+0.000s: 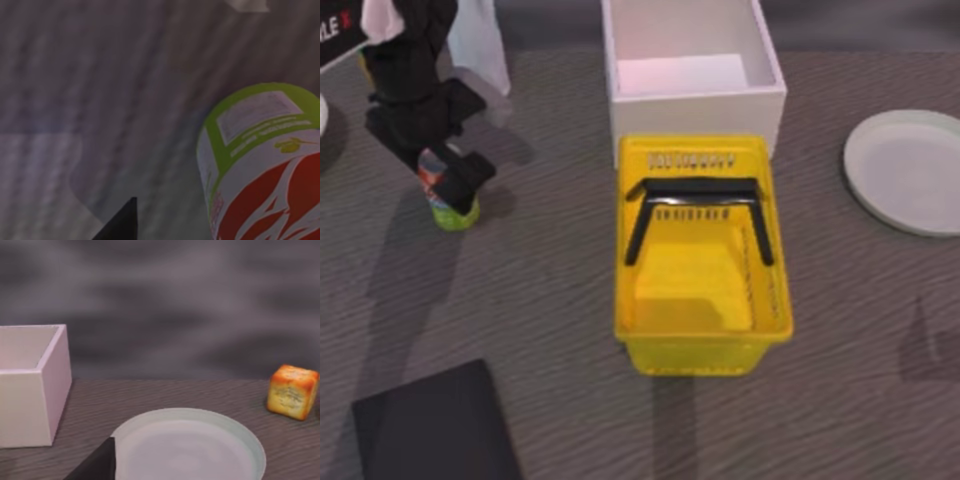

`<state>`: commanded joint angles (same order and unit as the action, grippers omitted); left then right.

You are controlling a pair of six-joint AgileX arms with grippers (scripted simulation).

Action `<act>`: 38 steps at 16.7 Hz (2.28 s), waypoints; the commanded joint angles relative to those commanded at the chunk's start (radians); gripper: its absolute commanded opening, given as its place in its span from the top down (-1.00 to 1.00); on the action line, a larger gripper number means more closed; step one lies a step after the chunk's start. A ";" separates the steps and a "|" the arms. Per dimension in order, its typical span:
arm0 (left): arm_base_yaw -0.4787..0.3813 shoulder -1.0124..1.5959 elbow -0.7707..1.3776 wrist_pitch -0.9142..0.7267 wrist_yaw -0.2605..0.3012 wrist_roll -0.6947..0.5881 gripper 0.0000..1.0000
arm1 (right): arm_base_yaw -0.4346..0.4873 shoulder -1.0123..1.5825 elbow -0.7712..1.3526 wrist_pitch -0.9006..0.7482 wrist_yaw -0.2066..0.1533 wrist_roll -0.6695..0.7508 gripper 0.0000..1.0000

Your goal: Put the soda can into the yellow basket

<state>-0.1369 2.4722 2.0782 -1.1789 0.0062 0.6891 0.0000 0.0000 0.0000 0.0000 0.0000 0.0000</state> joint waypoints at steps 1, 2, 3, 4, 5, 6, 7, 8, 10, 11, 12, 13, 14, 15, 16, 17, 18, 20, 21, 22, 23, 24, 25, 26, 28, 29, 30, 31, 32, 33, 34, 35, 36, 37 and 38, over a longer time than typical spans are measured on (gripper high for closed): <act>0.000 0.000 0.000 0.000 0.000 0.000 -0.25 | 0.000 0.000 0.000 0.000 0.000 0.000 -1.00; 0.000 0.000 0.000 0.000 0.000 0.000 -0.10 | 0.000 0.000 0.000 0.000 0.000 0.000 -1.00; 0.000 0.000 0.000 0.000 0.000 0.000 0.06 | 0.000 0.000 0.000 0.000 0.000 0.000 -1.00; 0.000 0.000 0.000 0.000 0.000 0.000 0.21 | 0.000 0.000 0.000 0.000 0.000 0.000 -1.00; 0.000 0.000 0.000 0.000 0.000 0.000 0.36 | 0.000 0.000 0.000 0.000 0.000 0.000 -1.00; 0.000 0.000 0.000 0.000 0.000 0.000 0.51 | 0.000 0.000 0.000 0.000 0.000 0.000 -1.00; 0.000 0.000 0.000 0.000 0.000 0.000 0.66 | 0.000 0.000 0.000 0.000 0.000 0.000 -1.00; 0.000 0.000 0.000 0.000 0.000 0.000 0.81 | 0.000 0.000 0.000 0.000 0.000 0.000 -1.00; 0.000 0.000 0.000 0.000 0.000 0.000 1.00 | 0.000 0.000 0.000 0.000 0.000 0.000 -1.00; 0.000 0.000 0.000 0.000 0.000 0.000 1.00 | 0.000 0.000 0.000 0.000 0.000 0.000 -1.00; 0.000 0.000 0.000 0.000 0.000 0.000 1.00 | 0.000 0.000 0.000 0.000 0.000 0.000 -1.00; 0.000 0.000 0.000 0.000 0.000 0.000 1.00 | 0.000 0.000 0.000 0.000 0.000 0.000 -1.00; 0.000 0.000 0.000 0.000 0.000 0.000 1.00 | 0.000 0.000 0.000 0.000 0.000 0.000 -1.00; 0.000 0.000 0.000 0.000 0.000 0.000 1.00 | 0.000 0.000 0.000 0.000 0.000 0.000 -1.00; 0.000 0.000 0.000 0.000 0.000 0.000 1.00 | 0.000 0.000 0.000 0.000 0.000 0.000 -1.00; 0.000 0.000 0.000 0.000 0.000 0.000 1.00 | 0.000 0.000 0.000 0.000 0.000 0.000 -1.00; -0.002 -0.001 0.000 0.000 0.000 0.001 1.00 | 0.000 0.000 0.000 0.000 0.000 0.000 -1.00; -0.003 -0.002 -0.003 0.010 0.008 -0.002 1.00 | 0.000 0.000 0.000 0.000 0.000 0.000 -1.00; -0.006 -0.004 -0.009 0.030 0.023 -0.010 1.00 | 0.000 0.000 0.000 0.000 0.000 0.000 -1.00; -0.009 -0.007 -0.018 0.060 0.046 -0.020 1.00 | 0.000 0.000 0.000 0.000 0.000 0.000 -1.00; -0.013 -0.011 -0.031 0.100 0.077 -0.034 1.00 | 0.000 0.000 0.000 0.000 0.000 0.000 -1.00; -0.019 -0.016 -0.047 0.150 0.114 -0.051 1.00 | 0.000 0.000 0.000 0.000 0.000 0.000 -1.00; -0.025 -0.023 -0.066 0.209 0.156 -0.071 1.00 | 0.000 0.000 0.000 0.000 0.000 0.000 -1.00; -0.032 -0.031 -0.088 0.276 0.204 -0.093 1.00 | 0.000 0.000 0.000 0.000 0.000 0.000 -1.00; -0.048 -0.050 -0.141 0.434 0.312 -0.145 1.00 | 0.000 0.000 0.000 0.000 0.000 0.000 -1.00; -0.057 -0.060 -0.170 0.524 0.372 -0.174 1.00 | 0.000 0.000 0.000 0.000 0.000 0.000 -1.00; -0.065 -0.071 -0.202 0.620 0.434 -0.205 1.00 | 0.000 0.000 0.000 0.000 0.000 0.000 -1.00; -0.074 -0.082 -0.237 0.721 0.499 -0.238 1.00 | 0.000 0.000 0.000 0.000 0.000 0.000 -1.00; -0.083 -0.095 -0.273 0.827 0.565 -0.272 1.00 | 0.000 0.000 0.000 0.000 0.000 0.000 -1.00; -0.093 -0.108 -0.312 0.934 0.632 -0.308 1.00 | 0.000 0.000 0.000 0.000 0.000 0.000 -1.00; -0.102 -0.124 -0.351 1.044 0.699 -0.344 1.00 | 0.000 0.000 0.000 0.000 0.000 0.000 -1.00; -0.110 -0.140 -0.390 1.153 0.766 -0.379 1.00 | 0.000 0.000 0.000 0.000 0.000 0.000 -1.00; -0.119 -0.157 -0.430 1.259 0.831 -0.415 1.00 | 0.000 0.000 0.000 0.000 0.000 0.000 -1.00; -0.127 -0.175 -0.468 1.363 0.894 -0.449 1.00 | 0.000 0.000 0.000 0.000 0.000 0.000 -1.00; -0.135 -0.194 -0.505 1.460 0.955 -0.481 1.00 | 0.000 0.000 0.000 0.000 0.000 0.000 -1.00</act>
<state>-0.2722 2.2783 1.5734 0.2812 0.9616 0.2079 0.0000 0.0000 0.0000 0.0000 0.0000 0.0000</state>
